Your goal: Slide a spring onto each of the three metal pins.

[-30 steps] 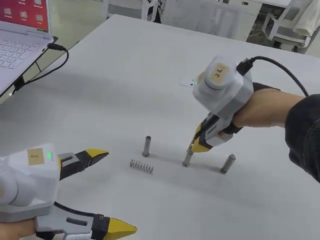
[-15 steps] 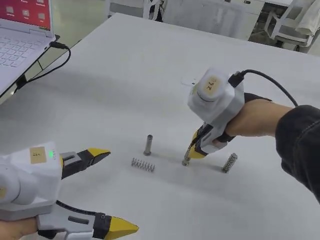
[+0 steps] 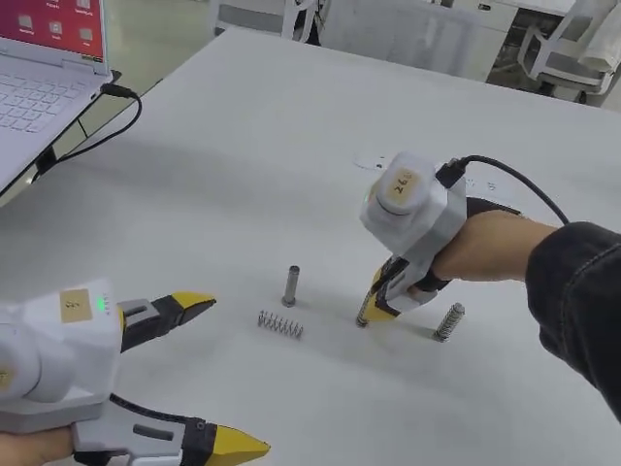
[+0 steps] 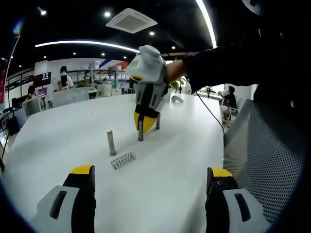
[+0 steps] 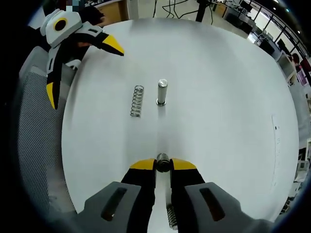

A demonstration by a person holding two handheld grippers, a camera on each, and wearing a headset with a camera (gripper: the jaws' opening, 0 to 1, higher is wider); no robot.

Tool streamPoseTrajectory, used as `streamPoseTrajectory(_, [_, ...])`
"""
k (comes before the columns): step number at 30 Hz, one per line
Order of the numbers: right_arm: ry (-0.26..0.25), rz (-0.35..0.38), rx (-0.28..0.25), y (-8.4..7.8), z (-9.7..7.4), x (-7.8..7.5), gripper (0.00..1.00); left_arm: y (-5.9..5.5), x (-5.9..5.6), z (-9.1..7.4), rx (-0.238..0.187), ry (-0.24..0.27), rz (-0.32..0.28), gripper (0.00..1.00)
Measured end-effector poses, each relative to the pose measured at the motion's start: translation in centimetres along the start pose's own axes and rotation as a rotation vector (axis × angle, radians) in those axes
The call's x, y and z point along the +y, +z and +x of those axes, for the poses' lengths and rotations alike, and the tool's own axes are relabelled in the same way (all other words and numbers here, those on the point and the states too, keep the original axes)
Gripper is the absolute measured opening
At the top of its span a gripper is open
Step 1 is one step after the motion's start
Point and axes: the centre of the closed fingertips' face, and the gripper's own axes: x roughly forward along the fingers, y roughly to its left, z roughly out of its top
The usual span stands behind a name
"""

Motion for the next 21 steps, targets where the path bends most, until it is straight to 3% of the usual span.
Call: streamPoseTrajectory(21, [-0.011, 0.026, -0.004, -1.0, -0.1, 0.0, 0.16, 0.1, -0.2, -0.1, -0.003, 0.001, -0.002, 0.92])
